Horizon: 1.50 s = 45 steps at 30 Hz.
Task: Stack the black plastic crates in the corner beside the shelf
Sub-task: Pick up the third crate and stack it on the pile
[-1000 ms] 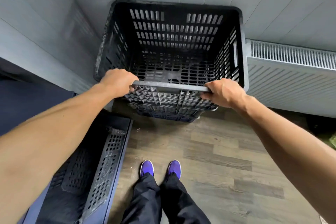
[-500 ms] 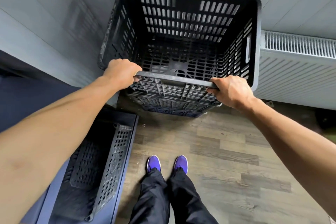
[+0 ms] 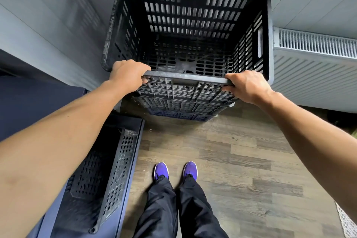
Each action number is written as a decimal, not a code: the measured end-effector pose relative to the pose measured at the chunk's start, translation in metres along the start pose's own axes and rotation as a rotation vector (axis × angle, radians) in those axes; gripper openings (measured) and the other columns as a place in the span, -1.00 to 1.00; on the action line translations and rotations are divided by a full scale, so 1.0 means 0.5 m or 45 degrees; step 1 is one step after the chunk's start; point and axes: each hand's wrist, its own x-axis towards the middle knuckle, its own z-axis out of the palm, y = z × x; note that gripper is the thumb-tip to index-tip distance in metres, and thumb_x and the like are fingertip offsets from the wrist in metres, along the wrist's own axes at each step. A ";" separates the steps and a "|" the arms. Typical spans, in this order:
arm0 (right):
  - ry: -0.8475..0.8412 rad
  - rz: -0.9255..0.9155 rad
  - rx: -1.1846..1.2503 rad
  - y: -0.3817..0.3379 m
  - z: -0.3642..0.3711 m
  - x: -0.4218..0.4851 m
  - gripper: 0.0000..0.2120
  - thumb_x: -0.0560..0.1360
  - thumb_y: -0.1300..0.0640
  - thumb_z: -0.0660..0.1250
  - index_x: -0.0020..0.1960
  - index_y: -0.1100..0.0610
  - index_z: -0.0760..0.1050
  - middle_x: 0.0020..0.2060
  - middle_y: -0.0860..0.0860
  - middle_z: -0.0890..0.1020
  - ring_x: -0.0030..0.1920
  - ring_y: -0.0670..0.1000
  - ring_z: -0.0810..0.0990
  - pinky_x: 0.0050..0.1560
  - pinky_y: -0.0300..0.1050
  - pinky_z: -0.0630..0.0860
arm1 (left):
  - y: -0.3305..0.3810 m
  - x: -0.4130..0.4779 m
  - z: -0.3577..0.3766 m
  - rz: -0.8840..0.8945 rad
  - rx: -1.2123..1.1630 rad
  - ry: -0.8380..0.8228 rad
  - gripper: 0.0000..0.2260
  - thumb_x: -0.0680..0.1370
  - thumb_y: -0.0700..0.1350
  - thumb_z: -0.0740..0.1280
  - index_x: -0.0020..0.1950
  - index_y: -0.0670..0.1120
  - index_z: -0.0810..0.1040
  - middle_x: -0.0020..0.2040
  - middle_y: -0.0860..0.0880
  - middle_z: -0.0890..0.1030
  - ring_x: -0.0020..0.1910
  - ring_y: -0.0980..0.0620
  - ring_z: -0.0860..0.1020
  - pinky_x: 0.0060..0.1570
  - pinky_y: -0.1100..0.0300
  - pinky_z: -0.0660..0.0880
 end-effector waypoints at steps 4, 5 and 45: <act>-0.063 0.014 0.040 -0.001 -0.002 0.003 -0.76 0.54 -0.13 0.31 0.01 0.04 0.50 -0.39 -0.07 0.47 -0.34 0.06 0.48 -0.22 -0.07 0.39 | 0.016 -0.003 0.010 -0.095 -0.047 0.016 -0.87 0.59 -0.08 0.33 0.09 0.08 0.61 -0.17 -0.03 0.63 -0.10 -0.12 0.57 -0.12 0.06 0.49; -0.070 0.021 0.050 -0.001 0.001 -0.001 -0.76 0.54 -0.13 0.32 -0.02 0.04 0.50 -0.40 -0.08 0.48 -0.36 0.04 0.49 -0.22 -0.08 0.41 | 0.018 -0.005 0.011 -0.092 -0.036 -0.001 -0.86 0.59 -0.08 0.32 0.11 0.08 0.61 -0.16 -0.03 0.64 -0.10 -0.11 0.58 -0.13 0.07 0.50; -0.102 0.377 0.069 -0.030 0.014 0.007 -0.75 0.58 -0.22 0.16 -0.13 -0.13 0.48 -0.42 -0.12 0.54 -0.45 -0.10 0.54 -0.38 -0.16 0.52 | 0.006 0.039 0.013 -0.045 -0.051 -0.167 -0.74 0.56 0.22 0.25 0.21 0.24 0.54 -0.08 0.04 0.65 -0.20 -0.04 0.47 -0.21 0.13 0.46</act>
